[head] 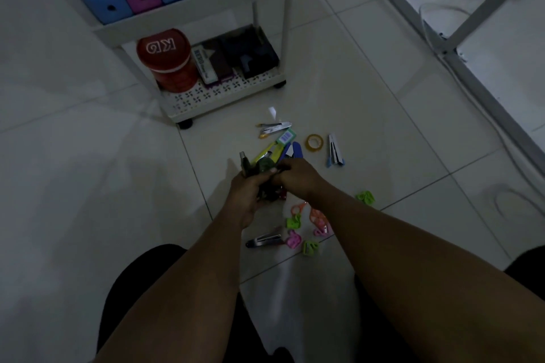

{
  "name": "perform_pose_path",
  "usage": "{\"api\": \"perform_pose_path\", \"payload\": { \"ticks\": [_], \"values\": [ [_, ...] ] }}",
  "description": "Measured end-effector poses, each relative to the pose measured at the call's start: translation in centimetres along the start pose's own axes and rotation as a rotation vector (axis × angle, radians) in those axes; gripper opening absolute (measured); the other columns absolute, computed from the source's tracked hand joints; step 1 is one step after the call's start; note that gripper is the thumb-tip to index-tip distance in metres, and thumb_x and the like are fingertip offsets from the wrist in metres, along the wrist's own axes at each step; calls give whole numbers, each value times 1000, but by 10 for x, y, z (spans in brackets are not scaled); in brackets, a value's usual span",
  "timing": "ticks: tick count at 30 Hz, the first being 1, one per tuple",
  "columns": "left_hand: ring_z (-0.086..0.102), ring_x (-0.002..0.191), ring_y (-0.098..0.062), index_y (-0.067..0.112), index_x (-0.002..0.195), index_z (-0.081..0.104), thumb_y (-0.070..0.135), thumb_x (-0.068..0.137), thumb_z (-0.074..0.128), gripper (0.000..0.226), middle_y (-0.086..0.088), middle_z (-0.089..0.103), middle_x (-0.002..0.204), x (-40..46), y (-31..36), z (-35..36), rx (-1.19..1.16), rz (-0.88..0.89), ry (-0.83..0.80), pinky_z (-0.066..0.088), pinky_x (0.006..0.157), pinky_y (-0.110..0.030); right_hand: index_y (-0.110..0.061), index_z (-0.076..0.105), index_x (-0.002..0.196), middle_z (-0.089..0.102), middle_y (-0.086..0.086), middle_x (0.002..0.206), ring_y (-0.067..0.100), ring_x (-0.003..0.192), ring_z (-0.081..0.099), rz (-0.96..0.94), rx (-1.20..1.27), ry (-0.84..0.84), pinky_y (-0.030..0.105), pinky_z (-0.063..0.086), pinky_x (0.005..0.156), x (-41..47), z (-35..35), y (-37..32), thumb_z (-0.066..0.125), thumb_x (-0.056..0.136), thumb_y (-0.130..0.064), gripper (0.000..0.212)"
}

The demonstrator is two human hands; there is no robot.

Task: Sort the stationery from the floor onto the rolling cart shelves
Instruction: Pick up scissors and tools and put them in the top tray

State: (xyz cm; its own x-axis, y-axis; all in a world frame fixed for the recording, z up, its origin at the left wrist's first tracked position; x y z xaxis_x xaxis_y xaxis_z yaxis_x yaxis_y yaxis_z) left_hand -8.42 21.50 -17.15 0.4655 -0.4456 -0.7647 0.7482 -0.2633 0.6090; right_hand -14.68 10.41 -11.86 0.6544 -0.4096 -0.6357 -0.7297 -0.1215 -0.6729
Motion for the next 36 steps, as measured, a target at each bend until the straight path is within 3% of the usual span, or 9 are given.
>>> {"api": "perform_pose_path", "payload": {
  "ticks": [5,10,14,16,20,25,28,33,36],
  "values": [
    [66,61,-22,8,105,66,9,78,66,26,-8,70,72,2,-1,-12,45,-60,177,53,50,-28,-4,68,96,67,15,95,22,73,61,31,-87,0,29,51,63,3,0,-2,68,83,-22,22],
    [63,66,-20,21,108,63,12,86,64,24,-8,68,85,6,-12,-17,35,-86,160,51,52,-27,-7,49,132,60,15,115,33,99,62,116,61,-73,44,53,85,0,10,20,69,84,-18,54],
    [66,80,-20,17,116,61,16,93,58,23,-7,70,96,6,-10,-8,12,-67,78,51,57,-29,-14,40,139,58,16,123,30,98,64,164,318,-135,42,59,76,-4,14,22,66,88,-13,57],
    [67,91,-23,18,114,63,17,93,58,22,-7,71,103,4,-5,-4,-4,-46,78,53,61,-31,-15,46,133,61,14,118,28,94,67,170,413,-120,41,61,70,-4,12,17,68,88,-21,51],
    [70,90,-27,14,111,67,20,91,58,22,-10,73,100,-2,22,5,56,-3,59,56,63,-33,-25,62,102,68,6,102,23,88,69,95,469,-136,36,61,67,-4,1,-6,74,80,-33,26],
    [68,89,-30,14,115,63,33,91,59,30,-12,70,102,-17,76,16,74,38,103,57,65,-35,-16,59,105,69,13,97,27,80,71,18,452,-63,37,60,63,-8,-21,-44,77,75,-13,35],
    [68,93,-30,13,119,60,37,91,58,36,-13,69,107,-32,108,25,51,50,74,58,68,-37,-9,53,108,65,18,96,30,78,70,2,389,45,38,61,63,-13,-43,-72,76,77,-17,40],
    [67,82,-26,11,105,61,26,96,53,20,-12,68,94,-68,173,36,66,106,96,55,53,-30,-3,59,72,63,26,81,33,69,69,-88,348,117,38,61,62,-22,-76,-135,71,81,-9,16],
    [66,77,-25,12,98,63,30,95,56,20,-12,69,93,-93,213,45,91,155,75,53,52,-28,3,61,78,63,30,85,34,72,69,-113,439,126,37,60,61,-32,-98,-175,66,84,-2,10]
  ]
}}
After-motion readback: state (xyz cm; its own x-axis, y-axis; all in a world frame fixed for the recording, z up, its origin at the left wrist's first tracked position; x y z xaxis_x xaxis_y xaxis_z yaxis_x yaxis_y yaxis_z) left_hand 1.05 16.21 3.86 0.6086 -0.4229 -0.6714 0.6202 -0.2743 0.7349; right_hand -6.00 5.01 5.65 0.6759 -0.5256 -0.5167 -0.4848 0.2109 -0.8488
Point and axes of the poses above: each hand's wrist, its own x-axis towards the middle knuckle, its own z-axis out of the palm, y = z × x, the point moved 3 cm from there along x, towards the middle knuckle
